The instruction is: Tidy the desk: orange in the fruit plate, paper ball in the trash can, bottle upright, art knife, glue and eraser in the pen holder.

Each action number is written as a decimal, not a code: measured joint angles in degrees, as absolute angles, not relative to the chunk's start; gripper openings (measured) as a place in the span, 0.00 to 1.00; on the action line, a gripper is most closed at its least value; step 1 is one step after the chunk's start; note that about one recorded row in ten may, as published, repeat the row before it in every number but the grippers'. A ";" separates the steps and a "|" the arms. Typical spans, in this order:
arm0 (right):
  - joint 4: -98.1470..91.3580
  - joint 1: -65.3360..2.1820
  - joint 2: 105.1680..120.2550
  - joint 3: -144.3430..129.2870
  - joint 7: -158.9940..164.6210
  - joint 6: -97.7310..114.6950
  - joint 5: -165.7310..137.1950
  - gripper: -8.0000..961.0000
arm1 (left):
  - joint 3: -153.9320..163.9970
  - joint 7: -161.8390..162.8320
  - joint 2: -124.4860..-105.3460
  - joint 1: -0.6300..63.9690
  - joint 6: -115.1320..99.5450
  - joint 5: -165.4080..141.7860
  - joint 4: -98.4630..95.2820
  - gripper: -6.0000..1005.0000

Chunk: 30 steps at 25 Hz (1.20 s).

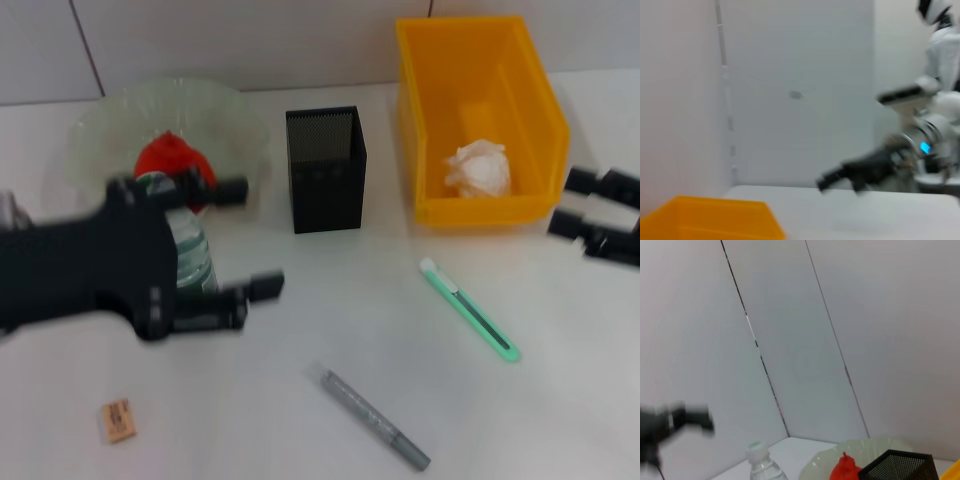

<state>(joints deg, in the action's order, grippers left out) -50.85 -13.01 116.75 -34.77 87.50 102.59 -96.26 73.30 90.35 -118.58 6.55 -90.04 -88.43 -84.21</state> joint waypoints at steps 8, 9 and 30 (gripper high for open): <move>-77.34 -24.35 112.35 -34.94 129.39 110.08 -117.42 0.85 | 73.57 68.81 -118.63 8.64 -93.28 -83.68 -55.75 0.82; -79.54 -26.73 112.06 -34.99 133.00 112.24 -120.80 0.85 | 73.57 68.81 -118.63 8.64 -93.28 -83.68 -55.75 0.82; -88.38 -40.33 119.54 -69.61 158.25 107.06 -157.25 0.84 | 73.57 59.16 -118.47 10.17 -89.21 -84.06 -43.18 0.82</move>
